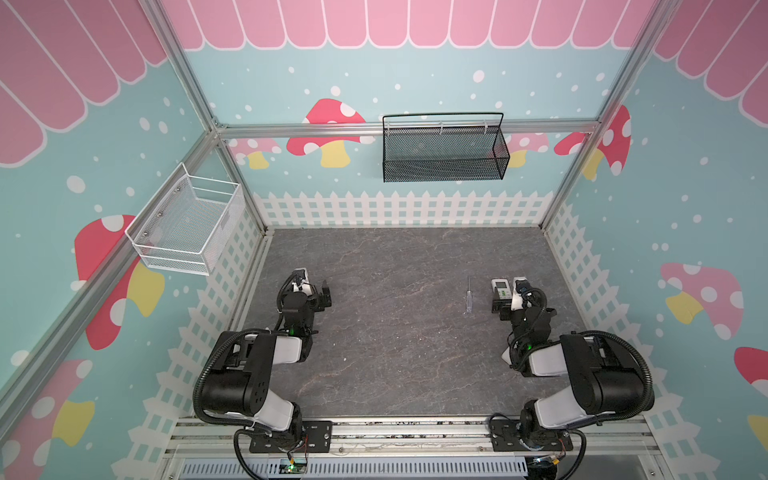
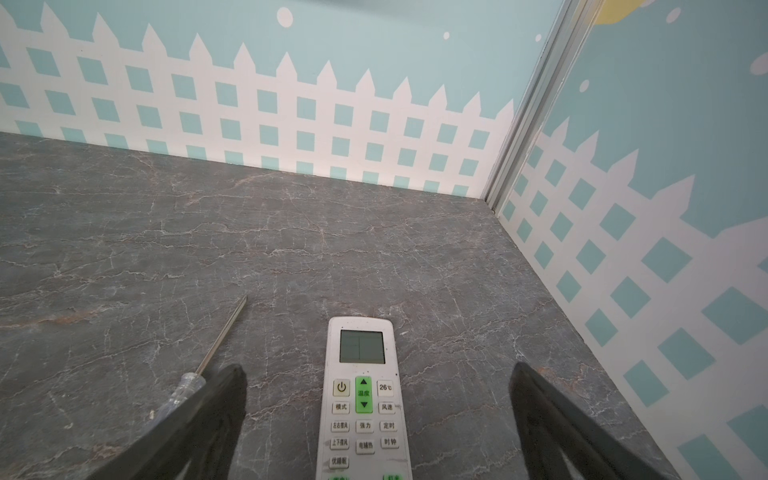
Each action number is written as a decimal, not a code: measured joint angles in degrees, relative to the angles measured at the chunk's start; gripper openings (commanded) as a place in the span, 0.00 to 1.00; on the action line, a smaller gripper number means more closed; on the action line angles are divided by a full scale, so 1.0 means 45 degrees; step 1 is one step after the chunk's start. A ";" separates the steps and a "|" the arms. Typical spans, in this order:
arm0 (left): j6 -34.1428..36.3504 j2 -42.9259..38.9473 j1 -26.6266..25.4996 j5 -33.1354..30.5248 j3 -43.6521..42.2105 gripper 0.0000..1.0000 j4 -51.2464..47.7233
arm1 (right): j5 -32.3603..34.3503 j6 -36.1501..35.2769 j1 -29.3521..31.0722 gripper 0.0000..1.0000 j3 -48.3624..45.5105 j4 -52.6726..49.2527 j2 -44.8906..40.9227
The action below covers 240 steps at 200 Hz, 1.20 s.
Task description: Unload the batteries from the remote control
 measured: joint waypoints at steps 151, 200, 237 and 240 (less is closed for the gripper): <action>0.0311 -0.2244 0.0083 0.0962 0.2259 1.00 -0.4537 | 0.0539 0.1098 0.0000 1.00 0.3512 -0.6178 -0.2472; -0.0058 -0.2841 0.0083 0.1292 0.6883 0.99 -1.0632 | -0.0010 0.1715 -0.0029 1.00 0.6649 -1.1477 -0.1083; -0.0398 -0.3716 0.0087 0.2710 0.7694 1.00 -1.3886 | -0.0520 0.1719 -0.0223 0.99 0.7669 -1.4649 -0.0019; -0.0403 -0.3750 0.0092 0.2837 0.7674 0.99 -1.4042 | -0.0568 0.1715 -0.0243 0.99 0.7694 -1.4824 0.0019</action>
